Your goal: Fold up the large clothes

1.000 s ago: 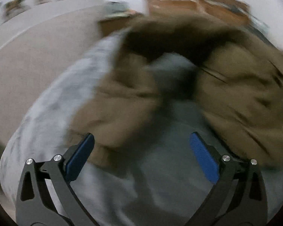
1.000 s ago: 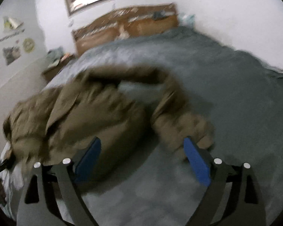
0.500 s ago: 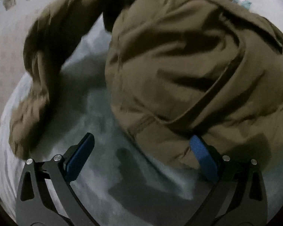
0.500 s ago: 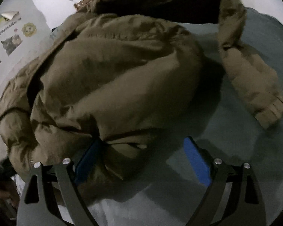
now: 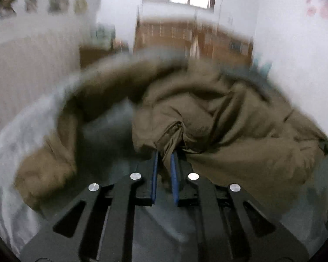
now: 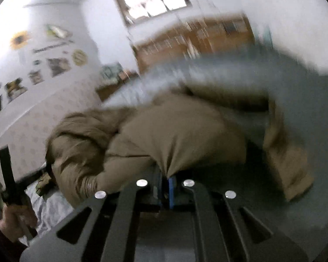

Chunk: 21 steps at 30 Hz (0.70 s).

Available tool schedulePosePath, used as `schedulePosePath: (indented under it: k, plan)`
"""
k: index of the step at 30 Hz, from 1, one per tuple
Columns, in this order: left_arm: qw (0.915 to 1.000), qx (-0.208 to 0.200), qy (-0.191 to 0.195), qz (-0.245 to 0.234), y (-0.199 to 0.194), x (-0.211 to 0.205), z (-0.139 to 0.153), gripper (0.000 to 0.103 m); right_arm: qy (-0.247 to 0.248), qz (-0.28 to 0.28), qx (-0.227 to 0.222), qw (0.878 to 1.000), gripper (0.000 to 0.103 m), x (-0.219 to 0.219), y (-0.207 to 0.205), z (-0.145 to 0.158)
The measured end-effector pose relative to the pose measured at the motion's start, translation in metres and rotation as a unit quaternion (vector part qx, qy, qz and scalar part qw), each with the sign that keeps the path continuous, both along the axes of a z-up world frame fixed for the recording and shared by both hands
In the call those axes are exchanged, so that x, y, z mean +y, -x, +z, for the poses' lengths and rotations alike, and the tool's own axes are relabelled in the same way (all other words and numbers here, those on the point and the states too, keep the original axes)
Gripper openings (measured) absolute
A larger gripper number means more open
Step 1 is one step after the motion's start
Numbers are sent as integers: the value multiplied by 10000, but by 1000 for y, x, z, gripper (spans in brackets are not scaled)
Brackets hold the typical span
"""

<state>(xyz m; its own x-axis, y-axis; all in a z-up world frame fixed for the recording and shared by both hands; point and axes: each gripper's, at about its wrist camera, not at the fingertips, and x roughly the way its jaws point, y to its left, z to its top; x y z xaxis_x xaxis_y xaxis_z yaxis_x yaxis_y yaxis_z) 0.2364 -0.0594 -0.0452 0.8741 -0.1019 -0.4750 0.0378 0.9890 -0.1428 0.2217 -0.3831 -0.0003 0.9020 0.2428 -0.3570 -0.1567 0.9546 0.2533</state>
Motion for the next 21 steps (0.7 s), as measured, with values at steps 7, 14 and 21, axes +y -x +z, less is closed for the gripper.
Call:
schedulePosePath:
  k: [7,14,21]
  plan:
    - [9901,-1219,-432,545,53,11,43,12,-306,287,-1219,9917,26,17,63,52]
    - [9877,1083,-993,536,-8,14,-41,56,720,-68,192,9972,75,19,23,2]
    - [9846,1248,-885,845,9,52,-37,98,-43,-693,137,9975,95,-34,58,9]
